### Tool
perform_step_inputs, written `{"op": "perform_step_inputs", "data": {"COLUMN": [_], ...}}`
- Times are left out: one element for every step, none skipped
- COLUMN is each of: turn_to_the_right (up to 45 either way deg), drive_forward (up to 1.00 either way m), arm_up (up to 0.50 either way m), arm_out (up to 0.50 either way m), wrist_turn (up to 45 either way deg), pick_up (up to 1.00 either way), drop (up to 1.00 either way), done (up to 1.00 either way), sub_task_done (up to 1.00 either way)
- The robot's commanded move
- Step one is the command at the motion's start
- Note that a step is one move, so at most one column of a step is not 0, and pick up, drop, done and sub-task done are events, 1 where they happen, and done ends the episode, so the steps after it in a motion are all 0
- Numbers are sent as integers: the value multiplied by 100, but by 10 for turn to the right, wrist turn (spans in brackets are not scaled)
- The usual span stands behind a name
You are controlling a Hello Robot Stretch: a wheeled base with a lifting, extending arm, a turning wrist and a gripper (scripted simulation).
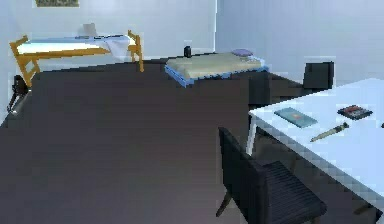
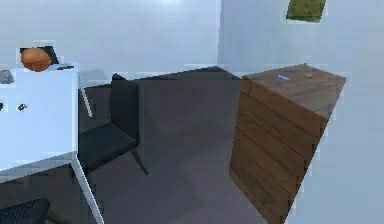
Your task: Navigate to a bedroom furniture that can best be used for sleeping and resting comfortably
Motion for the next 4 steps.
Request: {"op": "perform_step_inputs", "data": {"turn_to_the_right": [-240,0,180,0], "drive_forward": [0,75,0,100], "arm_up": [0,0,0,0], "arm_out": [0,0,0,0], "wrist_turn": [0,0,0,0], "pick_up": [0,0,0,0], "drop": [0,0,0,0], "done": [0,0,0,0], "sub_task_done": [0,0,0,0]}}
